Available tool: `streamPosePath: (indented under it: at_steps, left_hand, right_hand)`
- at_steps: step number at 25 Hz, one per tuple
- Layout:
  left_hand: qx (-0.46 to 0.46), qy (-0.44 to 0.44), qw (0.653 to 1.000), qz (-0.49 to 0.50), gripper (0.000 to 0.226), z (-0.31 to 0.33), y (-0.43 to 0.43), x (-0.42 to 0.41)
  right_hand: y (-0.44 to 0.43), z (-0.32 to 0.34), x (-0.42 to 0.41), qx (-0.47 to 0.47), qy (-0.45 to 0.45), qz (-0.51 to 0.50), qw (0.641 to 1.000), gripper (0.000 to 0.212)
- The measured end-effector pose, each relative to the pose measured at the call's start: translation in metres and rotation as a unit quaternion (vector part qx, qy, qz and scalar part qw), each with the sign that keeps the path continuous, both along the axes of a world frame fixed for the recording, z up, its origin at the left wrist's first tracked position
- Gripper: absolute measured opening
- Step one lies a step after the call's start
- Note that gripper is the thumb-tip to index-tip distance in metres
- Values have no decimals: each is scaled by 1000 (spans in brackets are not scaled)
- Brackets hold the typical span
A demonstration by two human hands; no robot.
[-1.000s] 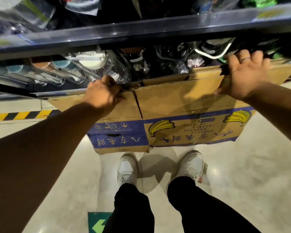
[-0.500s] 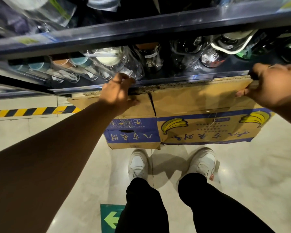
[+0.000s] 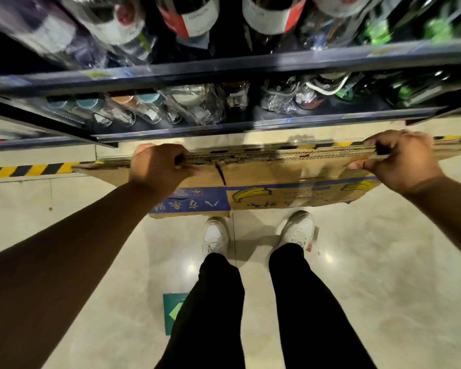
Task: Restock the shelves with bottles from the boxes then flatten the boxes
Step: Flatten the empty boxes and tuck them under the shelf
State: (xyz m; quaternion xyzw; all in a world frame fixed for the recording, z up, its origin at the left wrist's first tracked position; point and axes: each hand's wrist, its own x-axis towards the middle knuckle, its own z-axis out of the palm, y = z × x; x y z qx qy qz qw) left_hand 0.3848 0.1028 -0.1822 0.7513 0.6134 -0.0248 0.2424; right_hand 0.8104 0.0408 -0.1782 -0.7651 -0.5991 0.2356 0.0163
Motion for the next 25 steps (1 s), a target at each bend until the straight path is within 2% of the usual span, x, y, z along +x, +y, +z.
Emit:
streamPosePath:
  at_steps: [5, 8, 10, 12, 17, 19, 23, 25]
  left_hand:
    - [16, -7, 998, 68, 51, 127, -46, -47]
    - [-1, -77, 984, 160, 54, 204, -81, -74]
    - [-3, -70, 977, 199, 37, 249, -118, -92]
    - [39, -33, 970, 239, 18, 282, -161, -107]
    - [103, 1, 933, 345, 36, 355, -270, -86]
    - [135, 0, 913, 384, 38, 376, -307, -76]
    - [177, 12, 887, 427, 45, 414, -363, -71]
    - [196, 34, 879, 433, 54, 427, -387, -81]
  right_hand:
    - [-7, 112, -46, 10, 38, -7, 999, 40]
    - [-5, 187, -74, 19, 42, 36, 998, 43]
    - [-7, 228, -94, 21, 42, 82, 996, 42]
    - [-7, 263, -108, 37, 62, 122, 990, 33]
    - [-21, 340, -129, 132, 119, 251, 951, 21]
    - [-23, 366, -134, 163, 121, 298, 933, 26]
    - [-19, 415, -165, 172, 174, 369, 897, 27]
    - [-24, 431, -192, 179, 169, 403, 881, 27]
